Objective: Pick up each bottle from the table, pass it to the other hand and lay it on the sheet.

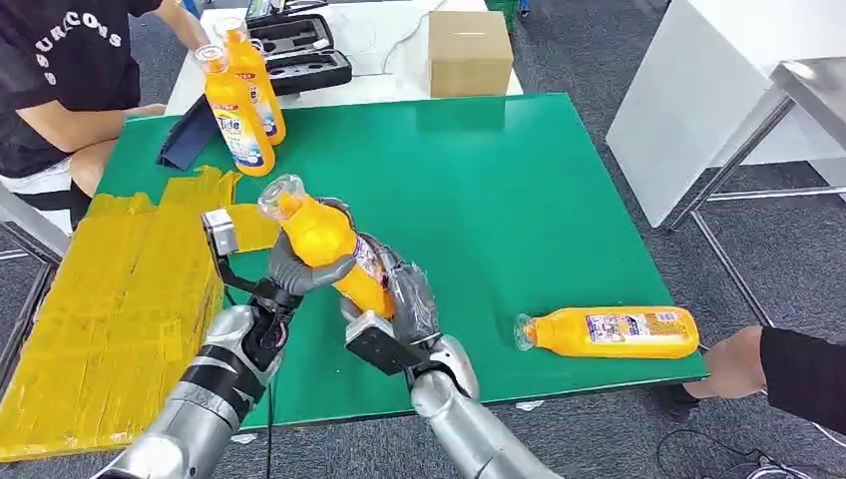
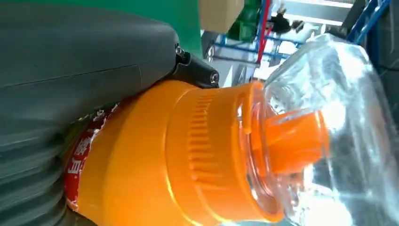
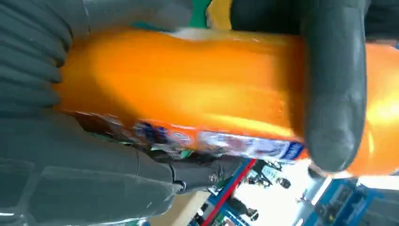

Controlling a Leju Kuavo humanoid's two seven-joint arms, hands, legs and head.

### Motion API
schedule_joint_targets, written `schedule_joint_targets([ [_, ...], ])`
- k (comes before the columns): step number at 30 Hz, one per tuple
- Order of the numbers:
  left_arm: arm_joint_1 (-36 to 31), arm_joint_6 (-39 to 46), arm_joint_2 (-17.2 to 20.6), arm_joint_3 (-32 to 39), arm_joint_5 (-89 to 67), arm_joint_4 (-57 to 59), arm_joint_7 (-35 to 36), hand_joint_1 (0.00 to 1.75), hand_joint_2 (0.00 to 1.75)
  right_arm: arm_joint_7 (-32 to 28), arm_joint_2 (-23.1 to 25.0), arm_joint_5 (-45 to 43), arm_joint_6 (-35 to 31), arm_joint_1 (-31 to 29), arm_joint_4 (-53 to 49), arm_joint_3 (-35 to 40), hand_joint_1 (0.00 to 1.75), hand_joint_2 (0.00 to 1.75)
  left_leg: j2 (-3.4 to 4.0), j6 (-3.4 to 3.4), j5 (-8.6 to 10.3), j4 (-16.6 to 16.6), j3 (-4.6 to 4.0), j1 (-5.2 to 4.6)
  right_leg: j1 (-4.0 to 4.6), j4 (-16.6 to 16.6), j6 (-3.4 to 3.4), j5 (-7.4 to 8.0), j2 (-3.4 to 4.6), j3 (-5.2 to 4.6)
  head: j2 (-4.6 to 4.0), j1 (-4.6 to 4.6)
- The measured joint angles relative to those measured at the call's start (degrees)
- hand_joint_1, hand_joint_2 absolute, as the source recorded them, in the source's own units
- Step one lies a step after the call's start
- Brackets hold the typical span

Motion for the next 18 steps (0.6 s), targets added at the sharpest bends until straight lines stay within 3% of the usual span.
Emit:
schedule_joint_targets([
  [9,3.65,18.62,3.06,5.11,-14.88,-6.52,-2.76,1.75,1.75,1.60,-3.74,-3.50,7.24,10.30,-19.11,-2.30,0.00,0.00,0.05,-0.10,-0.04,-0.01,-0.01,0.00,0.02,0.00,-0.05,0.00,0.04,-0.11,0.00,-0.02],
  [10,3.87,20.41,3.63,6.26,-16.61,-7.05,-3.09,1.75,1.75,1.79,-4.51,-3.91,8.53,11.51,-21.88,-3.00,0.00,1.75,0.05,-0.11,-0.04,-0.01,-0.01,0.00,0.03,0.00,-0.05,0.00,0.05,-0.11,0.00,0.00],
  [18,4.92,39.38,6.03,13.27,-41.96,-12.60,-3.85,1.75,1.75,1.60,-7.80,-3.87,10.93,18.56,-37.83,-8.26,0.00,1.75,0.02,-0.11,-0.05,-0.01,-0.06,0.00,0.02,0.00,-0.05,-0.03,0.03,-0.13,0.00,0.00],
])
